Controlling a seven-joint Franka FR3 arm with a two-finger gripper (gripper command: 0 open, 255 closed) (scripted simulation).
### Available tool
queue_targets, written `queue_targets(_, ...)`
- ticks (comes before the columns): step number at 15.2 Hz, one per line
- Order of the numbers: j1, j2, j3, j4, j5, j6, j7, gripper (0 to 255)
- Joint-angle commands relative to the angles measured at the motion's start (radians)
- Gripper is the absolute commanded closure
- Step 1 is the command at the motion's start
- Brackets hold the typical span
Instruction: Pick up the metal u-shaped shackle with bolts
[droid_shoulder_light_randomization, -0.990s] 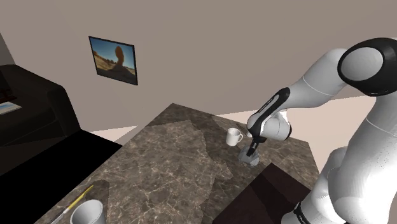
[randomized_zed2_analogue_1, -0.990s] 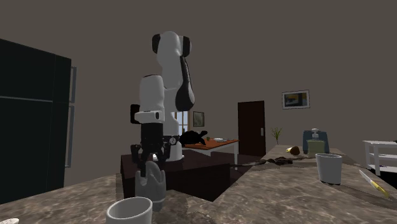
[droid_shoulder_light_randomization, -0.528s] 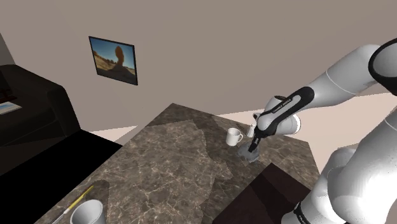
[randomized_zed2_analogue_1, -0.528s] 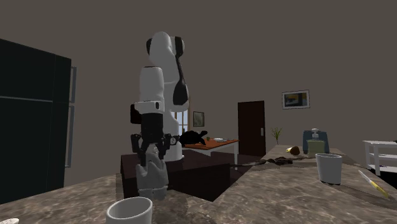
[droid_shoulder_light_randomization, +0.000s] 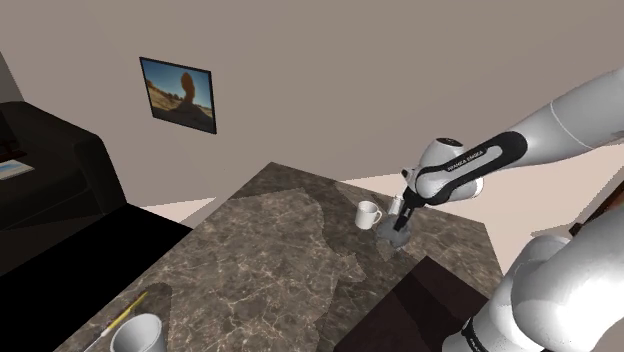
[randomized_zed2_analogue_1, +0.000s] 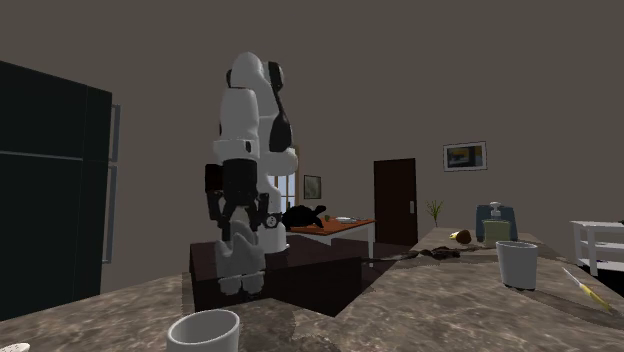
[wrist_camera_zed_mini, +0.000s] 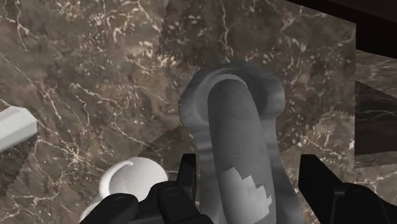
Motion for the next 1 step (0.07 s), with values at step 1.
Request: queue_targets(1,-0.004,-0.009,0.005,0.003,-0.006,-0.011,0.005,255)
